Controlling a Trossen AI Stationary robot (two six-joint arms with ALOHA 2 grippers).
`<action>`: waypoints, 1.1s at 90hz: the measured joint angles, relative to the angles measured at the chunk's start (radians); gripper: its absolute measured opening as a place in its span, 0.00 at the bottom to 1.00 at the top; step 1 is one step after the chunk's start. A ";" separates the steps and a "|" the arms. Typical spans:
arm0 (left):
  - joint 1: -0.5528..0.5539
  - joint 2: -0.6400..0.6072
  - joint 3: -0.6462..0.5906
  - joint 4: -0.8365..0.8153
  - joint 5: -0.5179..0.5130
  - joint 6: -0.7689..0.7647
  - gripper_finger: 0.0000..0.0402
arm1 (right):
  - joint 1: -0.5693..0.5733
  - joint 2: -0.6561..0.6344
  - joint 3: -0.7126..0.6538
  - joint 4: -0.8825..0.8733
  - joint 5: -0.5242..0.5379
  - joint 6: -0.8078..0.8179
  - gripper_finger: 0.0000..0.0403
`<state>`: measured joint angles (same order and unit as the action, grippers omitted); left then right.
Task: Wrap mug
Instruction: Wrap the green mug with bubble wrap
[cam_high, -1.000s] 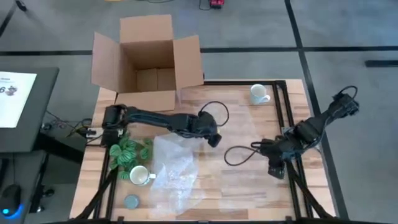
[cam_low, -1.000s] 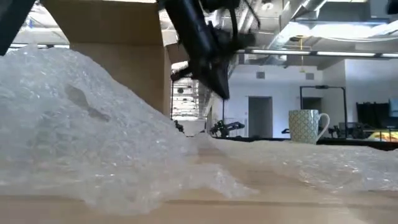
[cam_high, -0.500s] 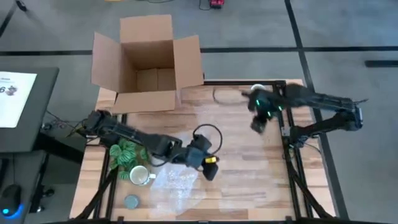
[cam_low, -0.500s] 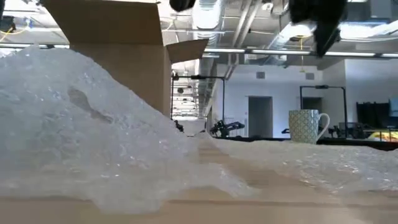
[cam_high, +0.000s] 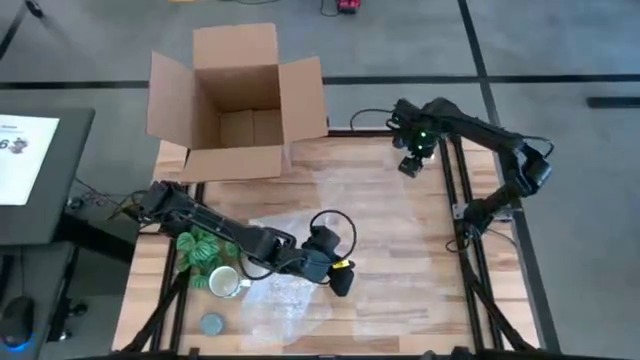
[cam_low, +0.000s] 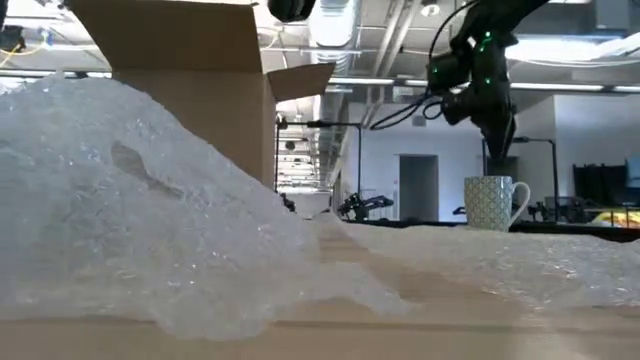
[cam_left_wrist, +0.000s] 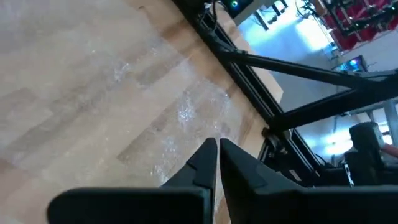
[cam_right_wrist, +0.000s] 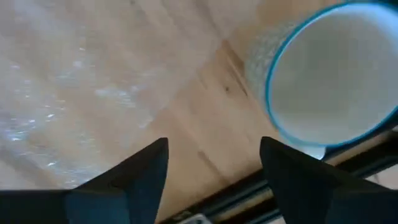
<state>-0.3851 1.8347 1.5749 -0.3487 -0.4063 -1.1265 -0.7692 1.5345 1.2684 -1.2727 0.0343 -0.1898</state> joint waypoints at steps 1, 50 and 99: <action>0.000 0.000 0.000 0.001 0.000 -0.001 0.00 | 0.000 0.000 0.000 0.007 0.003 -0.001 0.61; 0.001 -0.001 -0.007 0.001 -0.069 -0.069 0.00 | -0.037 0.201 0.000 0.120 0.094 -0.045 0.36; -0.002 -0.001 -0.007 -0.001 -0.071 0.056 0.00 | 0.209 -0.183 0.001 -0.209 0.041 0.142 0.01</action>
<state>-0.3870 1.8336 1.5681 -0.3498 -0.4770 -1.0707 -0.5600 1.3513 1.2690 -1.4821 0.0755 -0.0483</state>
